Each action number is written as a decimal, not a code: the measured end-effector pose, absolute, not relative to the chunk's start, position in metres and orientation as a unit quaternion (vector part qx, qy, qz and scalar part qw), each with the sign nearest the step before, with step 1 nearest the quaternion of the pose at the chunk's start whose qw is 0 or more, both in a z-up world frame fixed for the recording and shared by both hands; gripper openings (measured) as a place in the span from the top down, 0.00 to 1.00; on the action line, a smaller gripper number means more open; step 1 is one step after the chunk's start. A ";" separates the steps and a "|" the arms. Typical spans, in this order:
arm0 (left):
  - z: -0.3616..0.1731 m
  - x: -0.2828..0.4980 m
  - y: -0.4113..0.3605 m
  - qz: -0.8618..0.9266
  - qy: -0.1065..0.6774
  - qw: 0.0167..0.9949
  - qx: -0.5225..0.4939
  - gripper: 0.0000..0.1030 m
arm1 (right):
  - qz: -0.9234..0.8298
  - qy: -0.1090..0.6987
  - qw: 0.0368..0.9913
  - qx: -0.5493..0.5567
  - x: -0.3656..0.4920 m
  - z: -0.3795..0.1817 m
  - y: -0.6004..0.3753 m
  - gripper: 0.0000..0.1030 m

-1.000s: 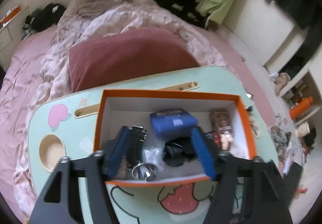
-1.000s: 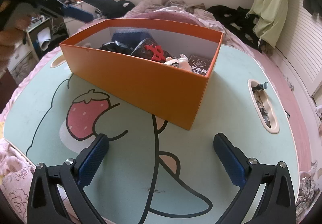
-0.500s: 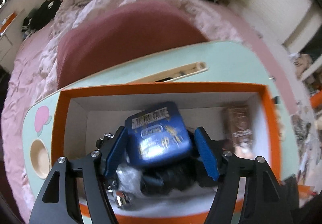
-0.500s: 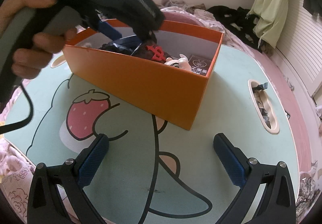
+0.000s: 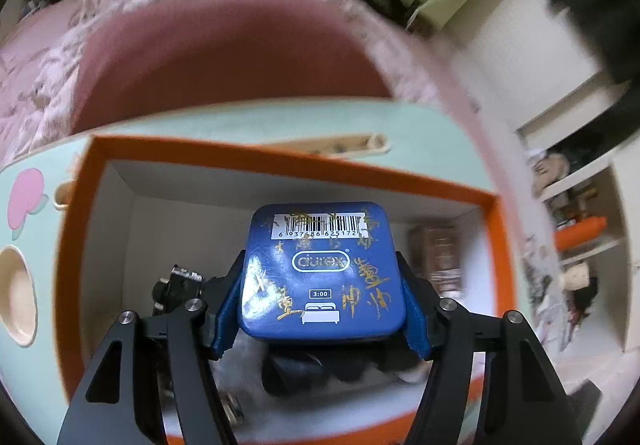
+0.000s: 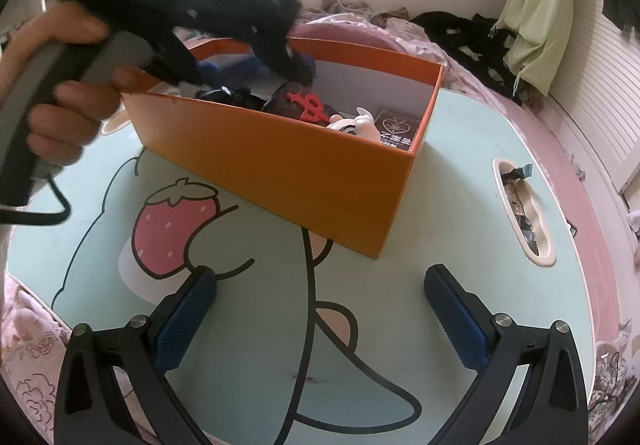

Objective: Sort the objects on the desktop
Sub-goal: 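Grasp the blue Durex tin with the left tool and lift it out, then place the blue tin on the table and open the left tool, then grasp the dark box with red ribbon in the box with the right tool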

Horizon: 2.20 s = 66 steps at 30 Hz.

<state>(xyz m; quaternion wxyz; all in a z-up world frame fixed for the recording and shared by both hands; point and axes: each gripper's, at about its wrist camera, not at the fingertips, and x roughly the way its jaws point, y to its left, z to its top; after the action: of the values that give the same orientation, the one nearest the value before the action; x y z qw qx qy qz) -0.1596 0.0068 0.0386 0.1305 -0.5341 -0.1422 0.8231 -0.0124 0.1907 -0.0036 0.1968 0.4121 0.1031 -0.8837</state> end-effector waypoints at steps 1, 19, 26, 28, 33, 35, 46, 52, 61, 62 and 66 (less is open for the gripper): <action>0.048 -0.151 0.002 0.832 -0.147 0.137 -0.517 0.36 | -0.884 0.103 0.197 0.412 -0.012 -0.003 0.190 0.00; 0.029 -0.027 -0.002 0.871 -0.121 0.162 -0.447 0.36 | -0.884 0.102 0.197 0.412 -0.011 -0.004 0.188 0.00; 0.020 -0.023 -0.008 0.868 -0.119 0.150 -0.458 0.35 | -0.884 0.102 0.197 0.412 -0.011 -0.004 0.188 0.00; 0.024 -0.012 -0.011 0.875 -0.103 0.144 -0.451 0.34 | -0.884 0.102 0.197 0.411 -0.011 -0.004 0.188 0.00; 0.012 0.015 -0.010 0.876 -0.043 0.131 -0.462 0.28 | -0.886 0.097 0.171 0.419 -0.020 -0.006 0.188 0.00; 0.010 0.023 -0.005 0.884 -0.024 0.122 -0.450 0.28 | -0.892 0.087 0.160 0.414 -0.017 0.004 0.190 0.00; 0.015 0.037 -0.012 0.901 -0.043 0.124 -0.413 0.27 | -0.902 0.029 0.121 0.413 -0.049 0.011 0.214 0.00; 0.007 0.033 -0.008 0.895 -0.022 0.107 -0.433 0.24 | -0.894 0.016 0.180 0.409 -0.031 0.023 0.213 0.03; 0.000 0.029 0.000 0.889 0.012 0.084 -0.449 0.00 | -0.846 -0.025 0.299 0.441 -0.083 0.084 0.185 0.41; 0.000 0.028 0.001 0.889 0.012 0.084 -0.449 0.00 | -0.827 -0.012 0.308 0.471 -0.101 0.080 0.175 0.45; -0.001 0.030 0.000 0.890 0.011 0.086 -0.447 0.00 | -0.782 0.020 0.335 0.526 -0.129 0.065 0.158 0.52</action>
<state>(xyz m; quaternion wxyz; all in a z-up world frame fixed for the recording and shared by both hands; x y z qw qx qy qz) 0.0297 0.0003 -0.0010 0.0858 -0.4472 0.0112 0.8902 -0.1291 0.1580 0.0648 0.3354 0.5257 0.0199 -0.7815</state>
